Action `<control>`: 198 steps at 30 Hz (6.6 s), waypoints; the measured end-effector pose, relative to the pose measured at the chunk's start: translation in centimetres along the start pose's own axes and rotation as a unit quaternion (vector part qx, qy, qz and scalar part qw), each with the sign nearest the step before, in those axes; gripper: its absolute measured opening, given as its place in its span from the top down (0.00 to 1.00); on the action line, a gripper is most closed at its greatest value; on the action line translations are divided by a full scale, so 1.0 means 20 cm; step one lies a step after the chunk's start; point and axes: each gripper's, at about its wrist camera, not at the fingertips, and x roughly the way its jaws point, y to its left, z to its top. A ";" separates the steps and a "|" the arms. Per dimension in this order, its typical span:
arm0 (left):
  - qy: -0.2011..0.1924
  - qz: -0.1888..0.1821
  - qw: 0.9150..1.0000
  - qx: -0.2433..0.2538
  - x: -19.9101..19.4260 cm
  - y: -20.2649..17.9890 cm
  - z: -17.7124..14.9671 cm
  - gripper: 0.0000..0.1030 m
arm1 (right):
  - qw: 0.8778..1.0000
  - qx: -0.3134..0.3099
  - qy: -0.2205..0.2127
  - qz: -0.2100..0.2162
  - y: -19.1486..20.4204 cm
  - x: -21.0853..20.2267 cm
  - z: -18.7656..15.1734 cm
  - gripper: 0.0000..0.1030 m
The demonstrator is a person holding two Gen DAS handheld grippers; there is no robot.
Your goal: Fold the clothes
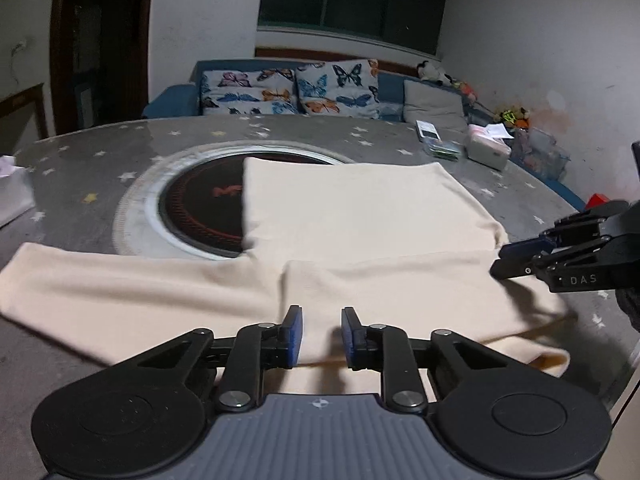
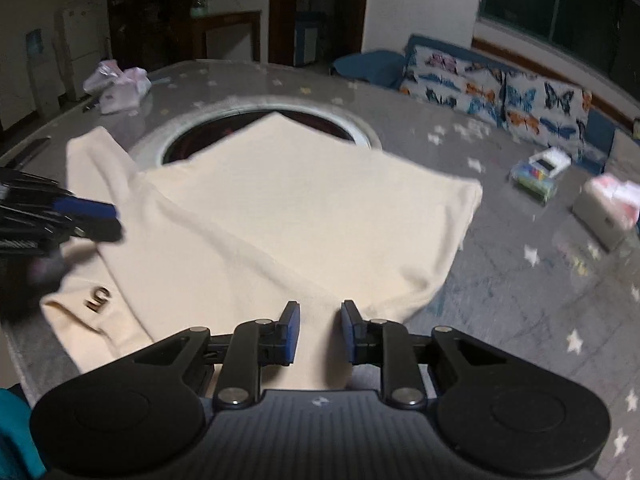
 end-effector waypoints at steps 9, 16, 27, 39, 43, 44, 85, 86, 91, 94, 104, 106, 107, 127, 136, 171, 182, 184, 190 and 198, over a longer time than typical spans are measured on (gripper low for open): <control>-0.019 0.111 0.990 -0.081 -0.11 0.30 -0.02 0.73 | 1.000 -0.006 0.000 0.002 0.03 0.00 0.02 0.79; -0.046 0.240 0.955 -0.167 -0.15 0.60 0.01 0.54 | 1.000 -0.019 -0.013 0.015 0.10 -0.03 0.06 0.79; -0.062 0.265 0.934 -0.233 -0.12 0.82 0.04 0.64 | 0.999 -0.017 -0.019 0.018 0.14 -0.08 0.05 0.79; -0.111 0.192 0.944 -0.246 -0.21 0.71 0.12 0.95 | 1.000 0.008 -0.026 0.008 0.10 -0.14 0.00 0.79; -0.143 0.109 0.962 -0.203 -0.28 0.46 0.23 0.95 | 0.999 0.021 -0.032 0.005 0.07 -0.16 -0.02 0.79; -0.149 0.088 0.966 -0.192 -0.30 0.40 0.26 0.95 | 0.999 0.024 -0.033 0.004 0.06 -0.17 -0.03 0.79; -0.007 -0.088 0.996 -0.030 0.05 -0.16 0.14 0.66 | 0.995 0.086 -0.048 0.032 -0.03 -0.13 -0.04 0.79; -0.007 -0.075 0.997 -0.033 0.05 -0.13 0.14 0.66 | 0.995 0.088 -0.045 0.033 -0.03 -0.11 -0.04 0.79; -0.009 -0.048 0.998 -0.042 0.04 0.00 0.14 0.66 | 0.995 0.090 -0.039 0.033 -0.02 -0.06 -0.04 0.93; -0.014 -0.046 0.998 -0.038 0.04 0.02 0.15 0.66 | 0.995 0.085 -0.047 0.027 0.00 -0.07 -0.03 0.94; -0.009 -0.041 0.999 -0.011 0.18 -0.03 0.19 0.66 | 0.996 0.070 -0.049 -0.009 -0.01 -0.10 -0.01 0.88; -0.006 -0.039 0.999 -0.007 0.20 -0.03 0.19 0.66 | 0.997 0.059 -0.050 0.003 0.01 -0.10 0.01 0.88; -0.004 -0.039 0.999 -0.006 0.21 -0.03 0.19 0.66 | 0.997 0.053 -0.051 0.009 0.02 -0.10 0.01 0.88; -0.003 -0.088 0.988 0.125 0.06 -0.32 -0.03 0.66 | 0.998 -0.033 -0.017 0.049 0.27 -0.17 -0.09 0.85; -0.019 -0.078 0.988 0.131 -0.10 -0.24 -0.02 0.62 | 0.999 -0.028 -0.018 0.041 0.26 -0.18 -0.10 0.84; 0.005 -0.117 0.975 0.191 -0.21 -0.11 -0.13 0.86 | 0.988 -0.146 0.021 0.046 0.32 -0.37 -0.23 0.52; -0.010 -0.007 0.996 0.087 -0.14 -0.03 -0.11 0.87 | 0.993 -0.107 0.005 0.042 0.26 -0.32 -0.20 0.52; -0.016 0.018 0.996 0.089 -0.15 -0.05 -0.11 0.86 | 0.993 -0.106 0.006 0.046 0.27 -0.31 -0.20 0.51; -0.008 0.049 0.995 0.083 -0.17 -0.04 -0.12 0.83 | 0.993 -0.105 0.007 0.047 0.27 -0.29 -0.19 0.48; -0.003 0.078 0.994 0.073 -0.20 0.01 -0.12 0.74 | 0.994 -0.104 0.003 0.044 0.25 -0.30 -0.18 0.48</control>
